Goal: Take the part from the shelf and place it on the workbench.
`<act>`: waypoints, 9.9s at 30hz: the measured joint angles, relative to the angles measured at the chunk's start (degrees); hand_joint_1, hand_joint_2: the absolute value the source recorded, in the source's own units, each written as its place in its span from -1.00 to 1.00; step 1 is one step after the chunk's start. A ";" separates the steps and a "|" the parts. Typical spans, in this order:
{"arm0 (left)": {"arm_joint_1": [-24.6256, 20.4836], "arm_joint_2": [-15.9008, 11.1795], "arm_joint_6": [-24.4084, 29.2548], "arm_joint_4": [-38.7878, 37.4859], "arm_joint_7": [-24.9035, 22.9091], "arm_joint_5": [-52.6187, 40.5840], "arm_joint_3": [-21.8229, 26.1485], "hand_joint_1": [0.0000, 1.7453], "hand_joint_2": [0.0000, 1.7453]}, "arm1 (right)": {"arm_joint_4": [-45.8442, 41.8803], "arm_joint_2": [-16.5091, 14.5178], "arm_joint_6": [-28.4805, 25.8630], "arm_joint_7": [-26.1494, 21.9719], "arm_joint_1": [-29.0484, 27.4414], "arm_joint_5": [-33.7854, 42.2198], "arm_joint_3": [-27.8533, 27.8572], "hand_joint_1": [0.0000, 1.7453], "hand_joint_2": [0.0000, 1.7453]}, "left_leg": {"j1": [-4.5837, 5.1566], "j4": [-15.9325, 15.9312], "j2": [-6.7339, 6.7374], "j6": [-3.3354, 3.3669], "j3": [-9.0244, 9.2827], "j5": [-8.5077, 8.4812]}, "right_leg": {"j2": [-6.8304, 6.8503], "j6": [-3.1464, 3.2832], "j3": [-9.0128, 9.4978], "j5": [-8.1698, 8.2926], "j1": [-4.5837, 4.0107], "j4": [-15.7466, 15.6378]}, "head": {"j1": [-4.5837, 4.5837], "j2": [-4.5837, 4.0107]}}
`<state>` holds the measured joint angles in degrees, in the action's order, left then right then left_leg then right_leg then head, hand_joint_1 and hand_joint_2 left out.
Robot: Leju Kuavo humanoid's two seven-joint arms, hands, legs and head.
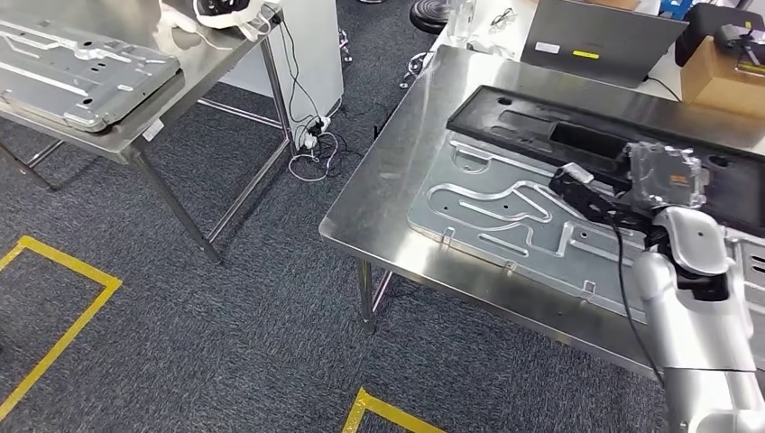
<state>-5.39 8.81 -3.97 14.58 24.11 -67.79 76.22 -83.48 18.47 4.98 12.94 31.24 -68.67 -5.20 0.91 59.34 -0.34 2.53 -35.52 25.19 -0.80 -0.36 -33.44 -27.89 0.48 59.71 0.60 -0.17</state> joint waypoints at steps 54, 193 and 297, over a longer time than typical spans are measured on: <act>0.51 0.58 -0.21 -0.28 0.37 1.82 0.22 -1.00 -1.00 | 4.71 -1.26 -4.21 -0.62 -9.93 0.69 0.78 -1.00 -1.00 | -1.19 14.45 0.06 -2.40 -2.64 10.43 | 1.00 1.02 -3.29 4.25 0.53 -0.82 | -0.04 0.00; 0.58 1.29 6.72 -0.39 -1.93 -0.16 -1.43 -1.00 -1.00 | 68.99 -34.04 -18.51 -10.50 -29.46 6.80 66.70 -1.00 -1.00 | -1.47 -2.07 -2.52 0.02 4.51 1.90 | 0.90 -1.30 -3.28 -7.01 0.32 12.90 | -0.13 0.00; 0.55 3.10 8.38 -0.42 -5.39 0.58 -1.46 -1.00 -1.00 | 67.89 -29.74 -11.78 -9.61 -29.98 2.88 73.05 -1.00 -1.00 | -1.49 2.33 -4.16 -3.00 1.24 4.23 | -0.45 0.88 3.27 -0.75 0.82 -2.20 | -0.62 0.00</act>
<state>-4.84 11.91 4.41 14.16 18.72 -67.21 74.76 -15.60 -11.27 -6.80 3.34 1.26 -65.79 67.84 -0.58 61.67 -4.50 -0.47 -34.28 29.42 -1.25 0.52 -30.17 -28.64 1.30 57.51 -0.02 -0.17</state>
